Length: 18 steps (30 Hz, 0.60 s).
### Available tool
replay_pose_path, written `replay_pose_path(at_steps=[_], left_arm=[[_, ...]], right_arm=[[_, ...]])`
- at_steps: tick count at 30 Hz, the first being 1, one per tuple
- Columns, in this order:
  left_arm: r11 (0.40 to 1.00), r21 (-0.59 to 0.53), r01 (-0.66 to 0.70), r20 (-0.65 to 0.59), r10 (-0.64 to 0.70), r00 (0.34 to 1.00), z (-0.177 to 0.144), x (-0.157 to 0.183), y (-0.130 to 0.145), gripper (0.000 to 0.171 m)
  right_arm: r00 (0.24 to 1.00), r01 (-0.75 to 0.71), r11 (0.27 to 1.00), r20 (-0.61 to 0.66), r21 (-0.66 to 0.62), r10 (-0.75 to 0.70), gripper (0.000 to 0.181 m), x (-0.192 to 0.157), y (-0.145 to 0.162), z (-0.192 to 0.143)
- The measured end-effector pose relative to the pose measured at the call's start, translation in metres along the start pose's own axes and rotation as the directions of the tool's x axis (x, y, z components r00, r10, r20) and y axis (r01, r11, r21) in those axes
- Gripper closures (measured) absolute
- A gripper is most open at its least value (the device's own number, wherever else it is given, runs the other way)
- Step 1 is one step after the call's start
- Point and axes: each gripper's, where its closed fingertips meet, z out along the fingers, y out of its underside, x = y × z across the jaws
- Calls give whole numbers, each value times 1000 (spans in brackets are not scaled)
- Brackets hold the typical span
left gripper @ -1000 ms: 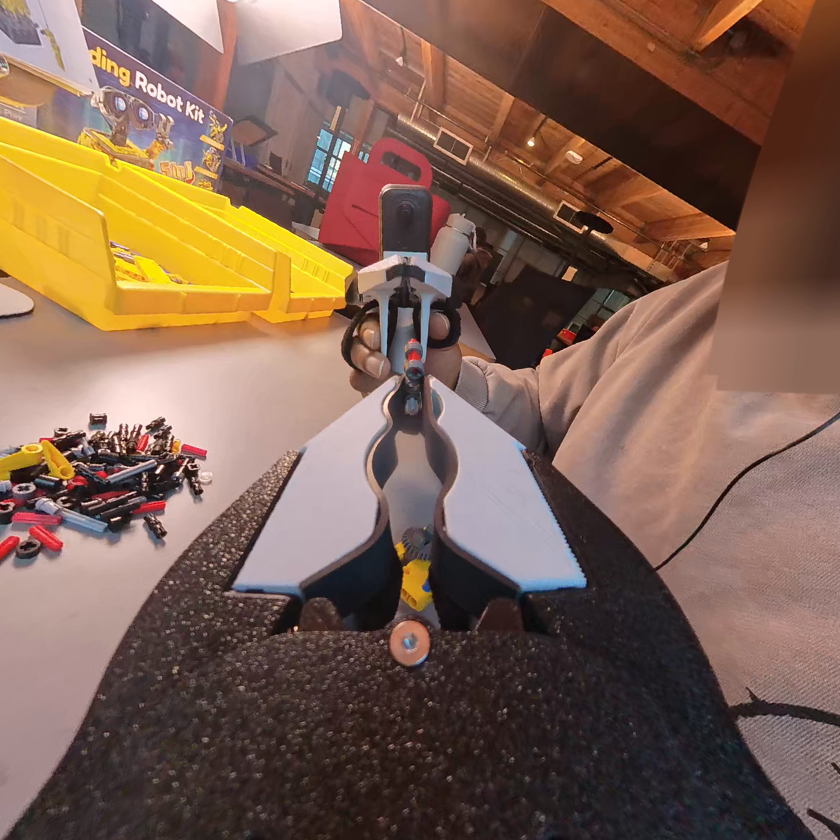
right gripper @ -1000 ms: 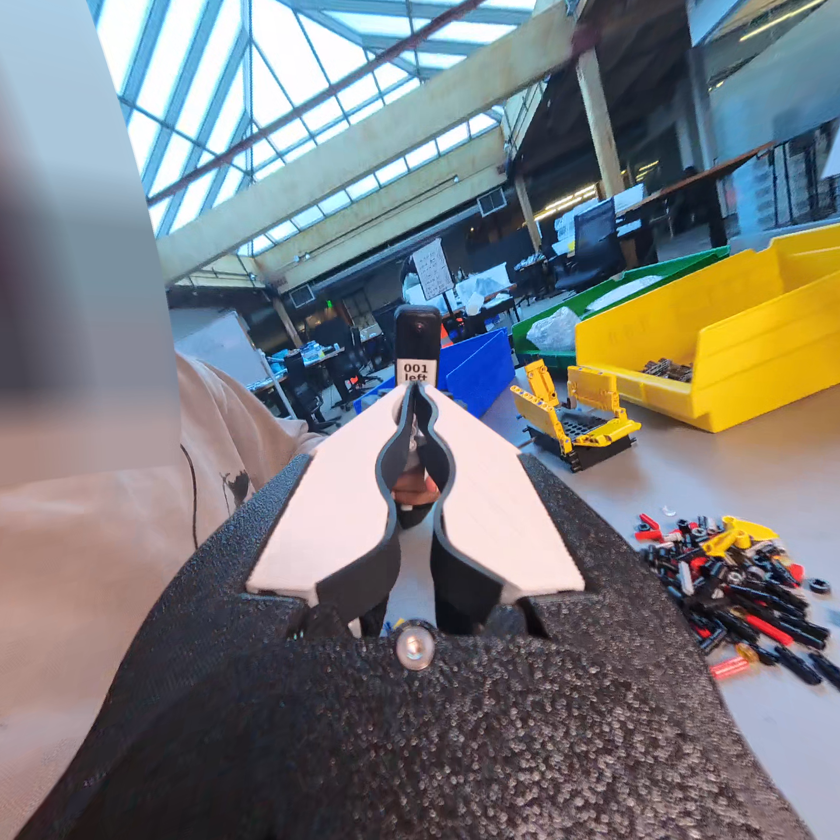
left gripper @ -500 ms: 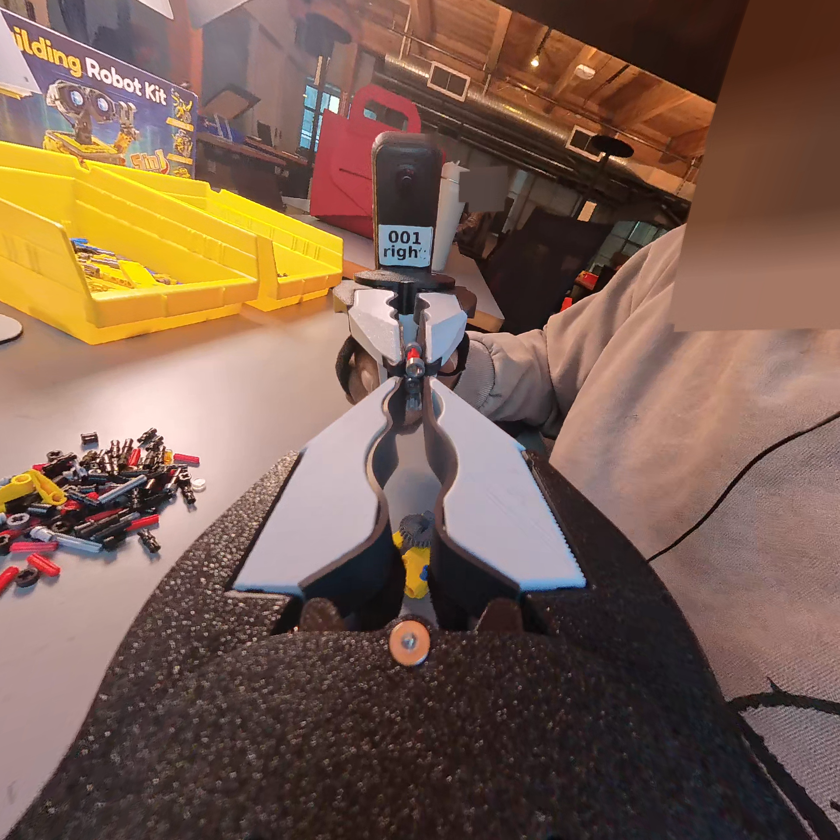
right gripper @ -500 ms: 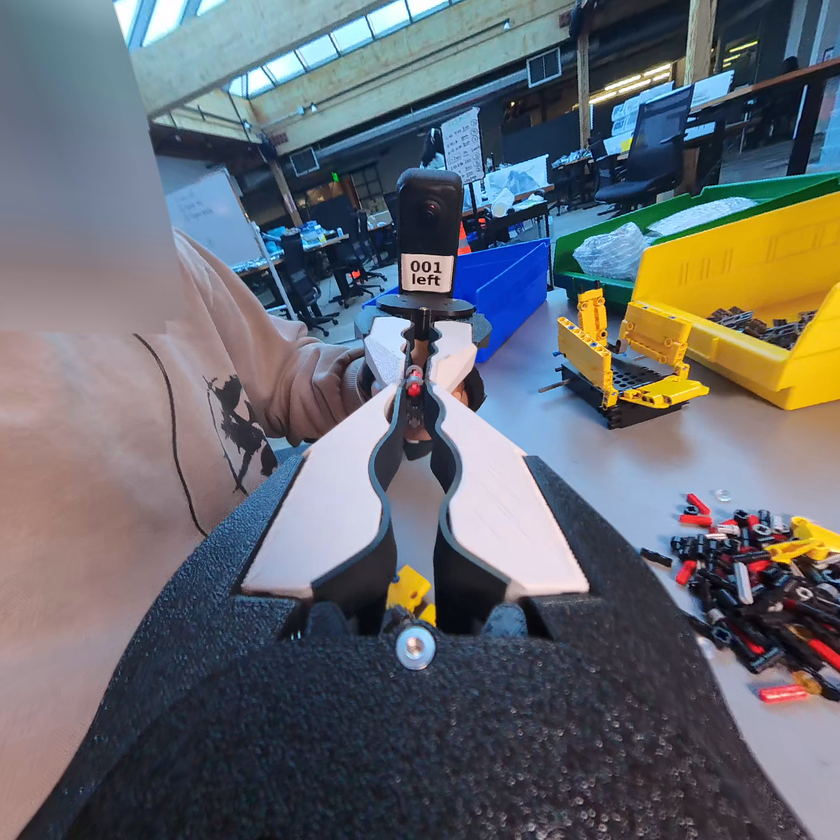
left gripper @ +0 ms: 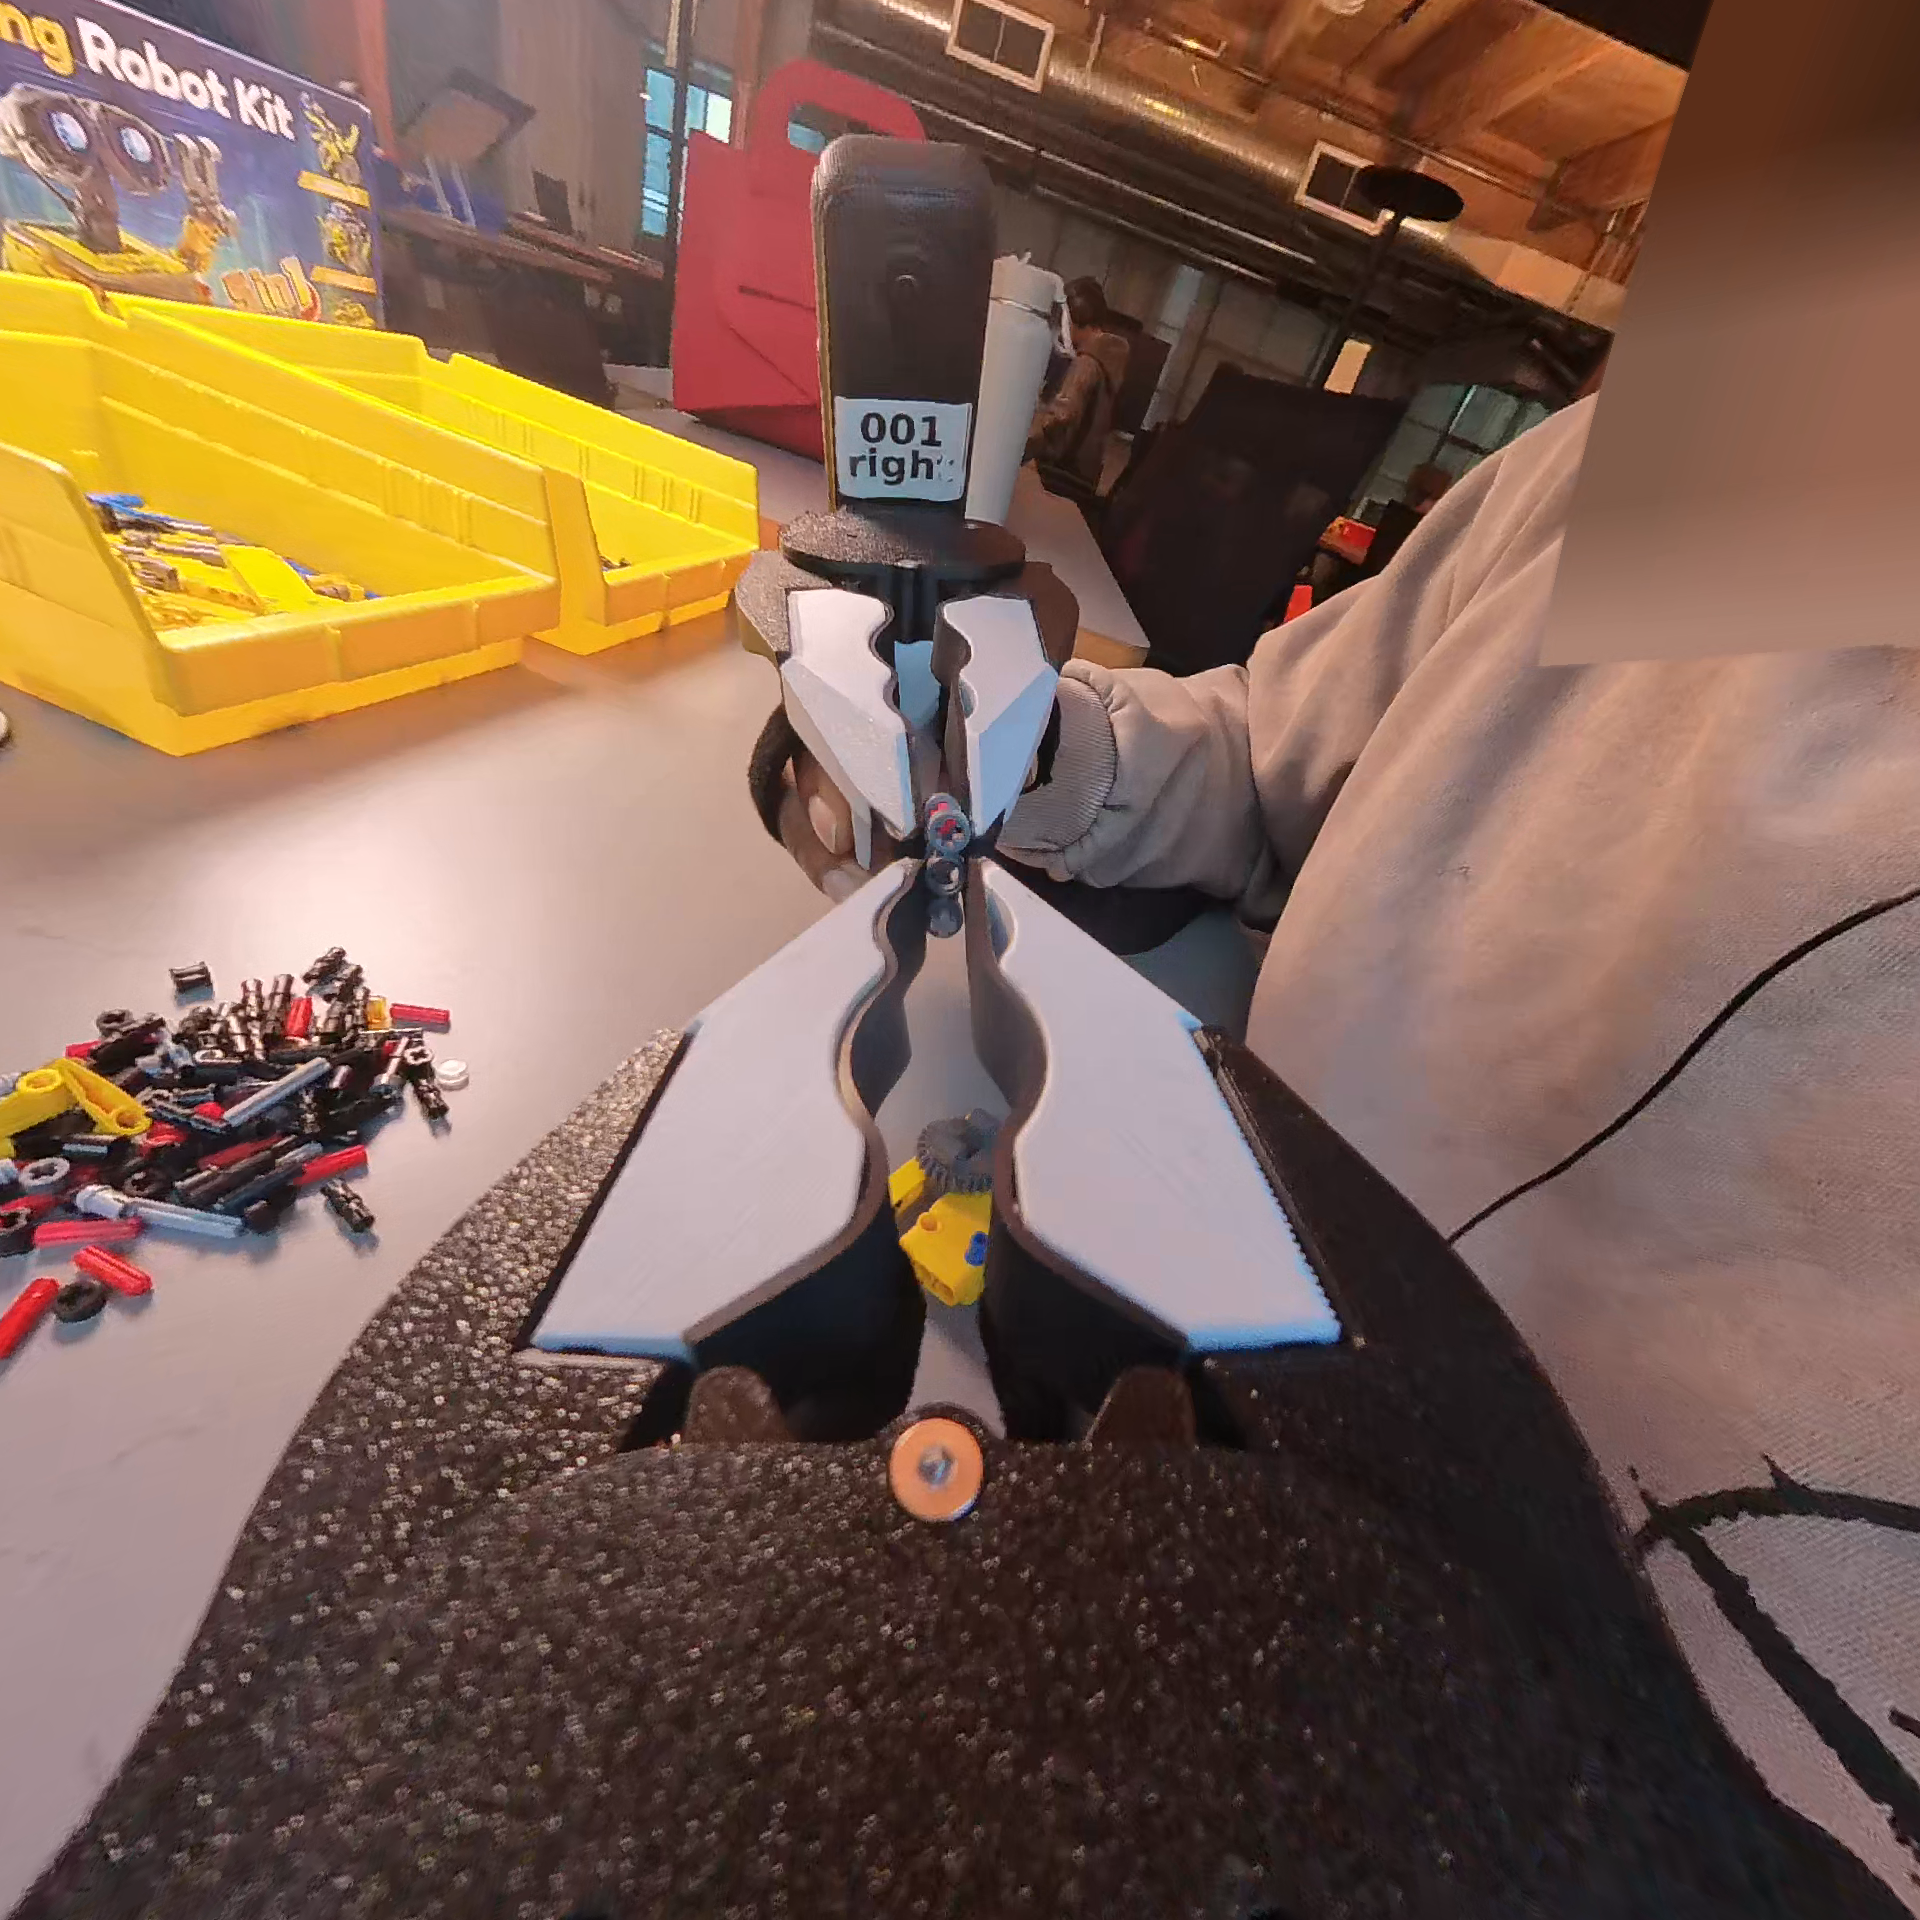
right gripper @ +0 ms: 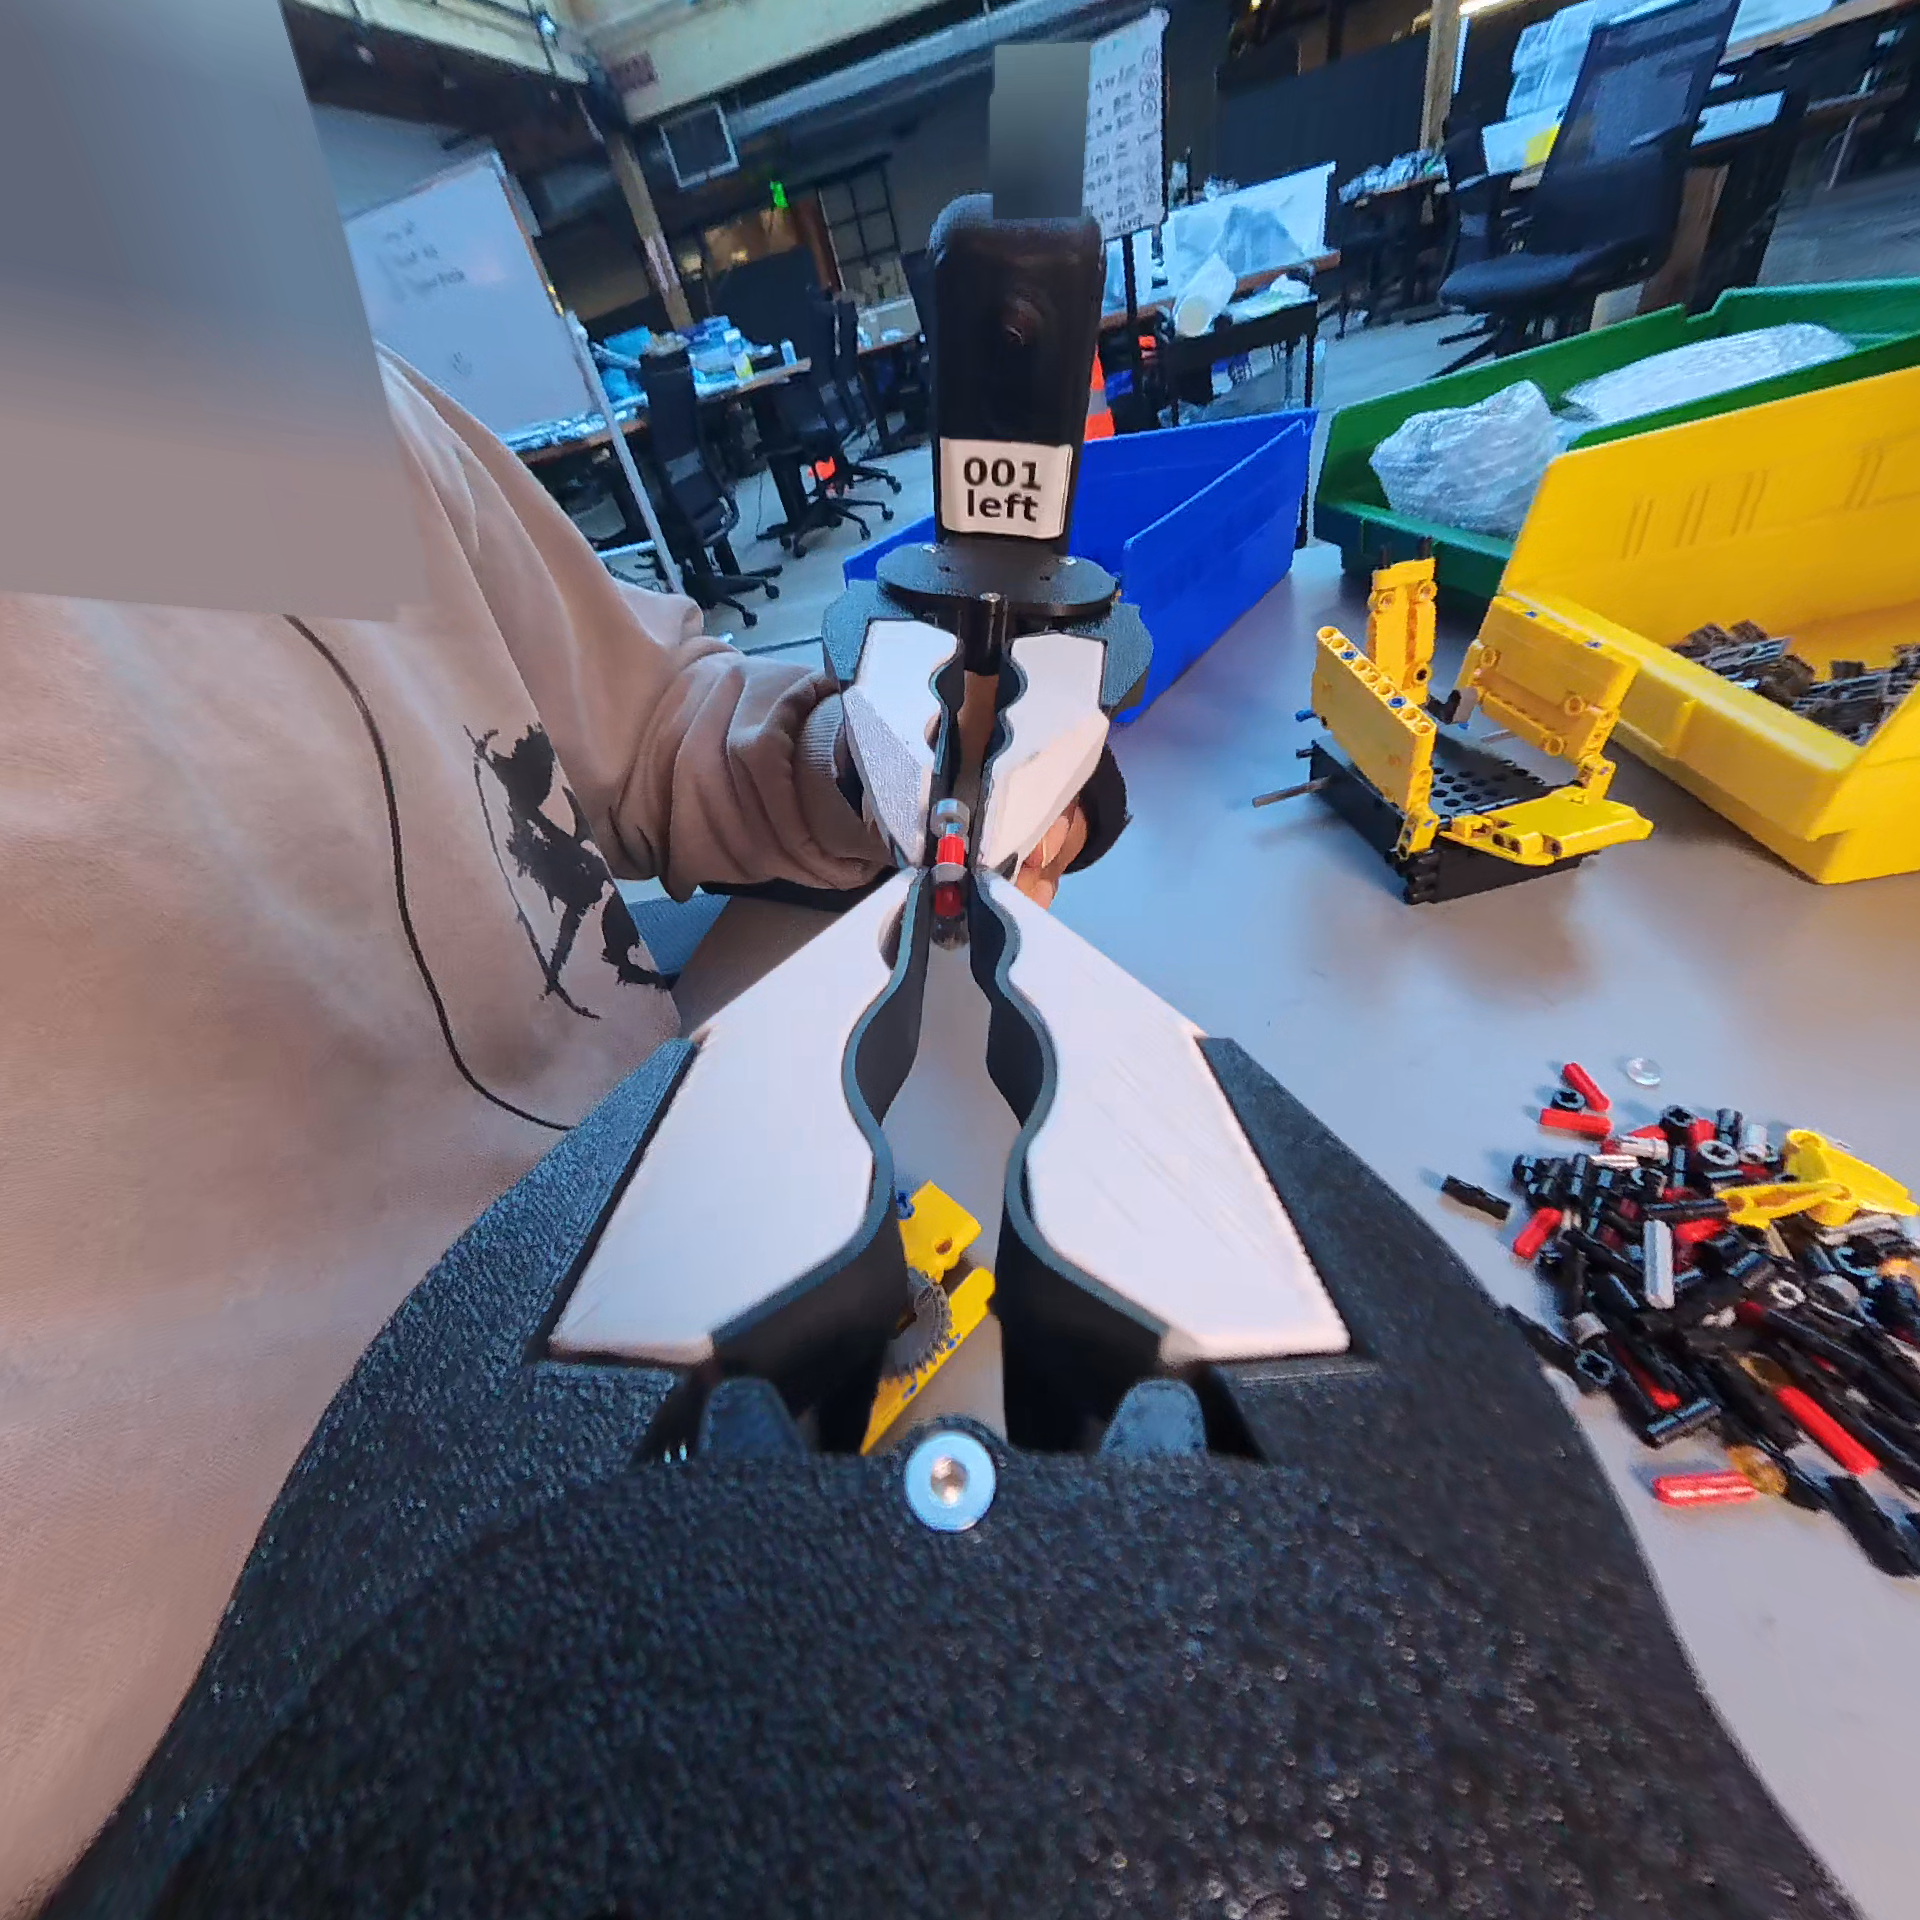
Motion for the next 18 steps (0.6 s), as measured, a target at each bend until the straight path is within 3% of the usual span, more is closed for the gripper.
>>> replay_pose_path(at_steps=[5, 10, 18], left_arm=[[999, 35, -3, -3, 3, 1000, -1, -2, -3, 166], [998, 62, -16, -20, 18, 1000, 0, 3, -6, 166], [996, 70, -50, -30, 53, 998, 1, 9, -8, 166]], right_arm=[[1000, -13, 999, -12, 38, 14, 164, 2, -1, 1], [1000, -2, 999, 7, 43, 2, 174, -3, -1, 0], [996, 88, 996, -30, 30, -87, 171, -6, 2, 7]])
